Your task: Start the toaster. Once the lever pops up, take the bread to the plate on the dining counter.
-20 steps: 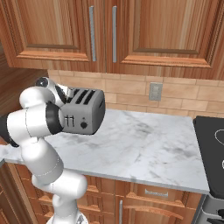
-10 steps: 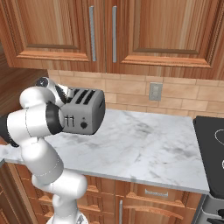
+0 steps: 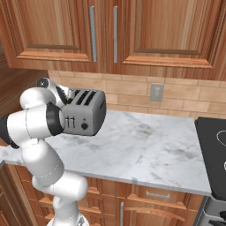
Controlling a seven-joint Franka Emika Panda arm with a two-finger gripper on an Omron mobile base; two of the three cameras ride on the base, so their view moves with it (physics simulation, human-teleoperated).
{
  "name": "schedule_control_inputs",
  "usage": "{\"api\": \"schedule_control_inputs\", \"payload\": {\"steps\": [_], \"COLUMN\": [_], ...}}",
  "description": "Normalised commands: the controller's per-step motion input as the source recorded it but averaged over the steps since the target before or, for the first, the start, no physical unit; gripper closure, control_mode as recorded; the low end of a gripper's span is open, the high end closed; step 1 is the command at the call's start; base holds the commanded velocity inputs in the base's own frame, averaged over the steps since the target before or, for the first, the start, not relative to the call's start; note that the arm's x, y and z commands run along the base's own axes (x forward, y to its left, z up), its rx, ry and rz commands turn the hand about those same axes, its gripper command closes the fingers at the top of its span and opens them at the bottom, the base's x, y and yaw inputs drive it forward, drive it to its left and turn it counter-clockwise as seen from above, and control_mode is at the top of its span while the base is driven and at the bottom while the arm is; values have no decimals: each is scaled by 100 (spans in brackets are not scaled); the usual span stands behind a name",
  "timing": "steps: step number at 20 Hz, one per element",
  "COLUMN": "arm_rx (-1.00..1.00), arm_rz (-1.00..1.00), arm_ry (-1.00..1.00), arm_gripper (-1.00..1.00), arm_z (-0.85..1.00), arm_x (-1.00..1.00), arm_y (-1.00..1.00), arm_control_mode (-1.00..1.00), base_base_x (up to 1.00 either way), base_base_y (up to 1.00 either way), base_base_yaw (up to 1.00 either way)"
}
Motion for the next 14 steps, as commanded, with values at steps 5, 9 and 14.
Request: {"api": "schedule_control_inputs", "payload": {"steps": [5,9,14], "arm_rx": [0,0,0], "arm_rz": [0,0,0], "arm_ry": [0,0,-6], "arm_gripper": [100,100,100], "arm_z": [0,0,9], "arm_x": [0,0,-2], "arm_y": [0,0,0], "arm_control_mode": [-100,-100,-100], "base_base_x": [0,0,0], "base_base_y": [0,0,0], "base_base_yaw": [0,0,0]}}
